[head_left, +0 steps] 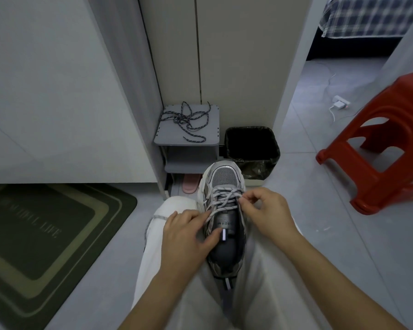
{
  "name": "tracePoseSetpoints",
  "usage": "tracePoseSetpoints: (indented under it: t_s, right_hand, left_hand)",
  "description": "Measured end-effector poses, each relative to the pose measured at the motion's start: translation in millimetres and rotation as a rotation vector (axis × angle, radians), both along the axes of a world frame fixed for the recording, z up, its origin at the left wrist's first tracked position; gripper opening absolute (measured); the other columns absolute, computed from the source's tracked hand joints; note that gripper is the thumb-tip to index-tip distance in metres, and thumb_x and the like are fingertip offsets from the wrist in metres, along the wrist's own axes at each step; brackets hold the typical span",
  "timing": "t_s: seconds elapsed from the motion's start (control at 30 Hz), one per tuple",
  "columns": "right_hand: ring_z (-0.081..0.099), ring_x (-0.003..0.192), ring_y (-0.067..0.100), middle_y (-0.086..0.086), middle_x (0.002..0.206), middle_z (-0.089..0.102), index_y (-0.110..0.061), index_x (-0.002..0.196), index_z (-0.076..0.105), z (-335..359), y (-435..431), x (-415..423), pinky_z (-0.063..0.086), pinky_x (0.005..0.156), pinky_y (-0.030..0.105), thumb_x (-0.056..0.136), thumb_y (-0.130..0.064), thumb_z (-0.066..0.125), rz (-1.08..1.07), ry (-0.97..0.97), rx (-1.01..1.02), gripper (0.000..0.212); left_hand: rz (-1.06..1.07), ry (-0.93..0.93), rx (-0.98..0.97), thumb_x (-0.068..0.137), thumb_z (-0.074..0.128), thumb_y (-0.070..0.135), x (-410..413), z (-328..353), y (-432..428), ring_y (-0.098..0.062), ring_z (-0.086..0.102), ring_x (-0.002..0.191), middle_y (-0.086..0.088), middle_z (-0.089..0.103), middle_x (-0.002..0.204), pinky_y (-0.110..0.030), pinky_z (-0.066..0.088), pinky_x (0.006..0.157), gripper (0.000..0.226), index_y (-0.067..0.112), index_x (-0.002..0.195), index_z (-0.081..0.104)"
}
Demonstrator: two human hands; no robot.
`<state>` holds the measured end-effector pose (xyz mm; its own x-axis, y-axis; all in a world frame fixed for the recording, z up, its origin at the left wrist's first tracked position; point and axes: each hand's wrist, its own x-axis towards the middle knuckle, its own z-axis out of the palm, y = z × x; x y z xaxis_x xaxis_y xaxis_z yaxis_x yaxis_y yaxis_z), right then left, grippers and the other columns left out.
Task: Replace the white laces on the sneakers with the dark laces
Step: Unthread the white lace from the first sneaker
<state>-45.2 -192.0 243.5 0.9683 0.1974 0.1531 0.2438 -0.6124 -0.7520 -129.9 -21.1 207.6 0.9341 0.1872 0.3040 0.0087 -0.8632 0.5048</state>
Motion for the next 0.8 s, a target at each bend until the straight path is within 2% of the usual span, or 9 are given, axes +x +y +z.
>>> tracePoseSetpoints:
  t_s: [0.13,0.2,0.27,0.33,0.4,0.47,0.57,0.7,0.8]
  right_hand:
    - [0.056,0.069,0.008,-0.020,0.065,0.055,-0.021,0.071,0.067,12.5,-4.0,11.3,0.047,0.079,0.040,0.080,-0.020,0.070,0.009,-0.105,-0.013,0.010]
    - [0.056,0.069,0.004,-0.020,0.066,0.056,-0.025,0.070,0.064,15.0,-3.9,12.5,0.046,0.079,0.035,0.081,-0.020,0.070,0.004,-0.098,0.009,0.013]
    - [0.056,0.070,0.000,-0.016,0.068,0.060,-0.029,0.068,0.062,12.9,-2.5,8.4,0.043,0.074,0.025,0.082,-0.022,0.068,0.005,0.027,0.077,0.017]
    - [0.059,0.072,0.002,-0.013,0.072,0.065,-0.035,0.068,0.062,4.1,-2.5,1.8,0.044,0.070,0.023,0.081,-0.028,0.070,-0.015,0.133,0.119,0.016]
    - [0.062,0.074,0.005,-0.013,0.075,0.068,-0.037,0.071,0.066,-6.6,-4.6,-5.6,0.049,0.072,0.026,0.077,-0.034,0.073,-0.044,0.159,0.111,0.010]
    - [0.062,0.073,0.007,-0.012,0.078,0.069,-0.029,0.076,0.072,-14.3,-4.4,-12.9,0.052,0.074,0.032,0.078,-0.027,0.072,-0.056,0.108,0.095,0.003]
    - [0.059,0.069,0.008,-0.008,0.076,0.068,-0.018,0.075,0.071,-14.8,0.0,-19.1,0.051,0.072,0.035,0.078,-0.017,0.070,-0.065,-0.018,0.043,0.004]
    - [0.059,0.074,0.006,-0.014,0.074,0.065,-0.024,0.078,0.069,-7.3,0.3,-12.9,0.047,0.074,0.027,0.079,-0.039,0.069,-0.045,0.050,-0.047,0.014]
    - [0.060,0.071,0.007,-0.011,0.075,0.068,-0.024,0.079,0.072,-8.5,-0.4,-11.0,0.050,0.074,0.032,0.081,-0.035,0.069,-0.043,0.005,-0.019,0.012]
  left_hand:
    - [-0.001,0.029,-0.012,0.075,0.050,0.057,0.8,-2.7,-2.0,-0.008,0.062,0.093,0.013,0.069,0.097,-0.042,0.035,0.103,0.046,0.029,0.105,0.070]
    - [-0.010,0.039,-0.001,0.075,0.048,0.057,-0.3,-4.0,-2.5,-0.005,0.061,0.096,0.015,0.069,0.100,-0.043,0.032,0.107,0.046,0.031,0.107,0.068]
    - [-0.013,0.047,-0.001,0.076,0.046,0.057,-0.4,-5.3,-2.0,-0.005,0.060,0.098,0.015,0.069,0.104,-0.040,0.026,0.110,0.047,0.030,0.108,0.067]
    - [-0.014,0.049,-0.009,0.077,0.045,0.056,0.1,-5.8,-3.3,-0.005,0.060,0.102,0.014,0.068,0.109,-0.037,0.022,0.111,0.049,0.028,0.112,0.065]
    - [-0.011,0.052,-0.019,0.077,0.045,0.055,0.6,-5.9,-5.3,-0.005,0.060,0.105,0.012,0.067,0.113,-0.036,0.021,0.112,0.054,0.027,0.119,0.062]
    - [-0.009,0.053,-0.012,0.077,0.045,0.054,0.4,-6.4,-5.8,-0.004,0.059,0.105,0.012,0.067,0.114,-0.035,0.022,0.112,0.055,0.026,0.123,0.060]
    - [-0.015,0.055,-0.008,0.079,0.044,0.052,0.0,-8.4,-5.0,-0.001,0.056,0.109,0.014,0.065,0.117,-0.033,0.020,0.112,0.053,0.028,0.124,0.059]
    - [-0.015,0.047,-0.002,0.079,0.043,0.052,0.2,-9.0,-5.2,-0.001,0.057,0.109,0.013,0.065,0.118,-0.034,0.021,0.111,0.054,0.026,0.123,0.060]
    - [-0.016,0.059,0.008,0.079,0.042,0.053,0.0,-8.8,-5.1,-0.002,0.057,0.109,0.013,0.065,0.118,-0.033,0.019,0.112,0.055,0.027,0.125,0.059]
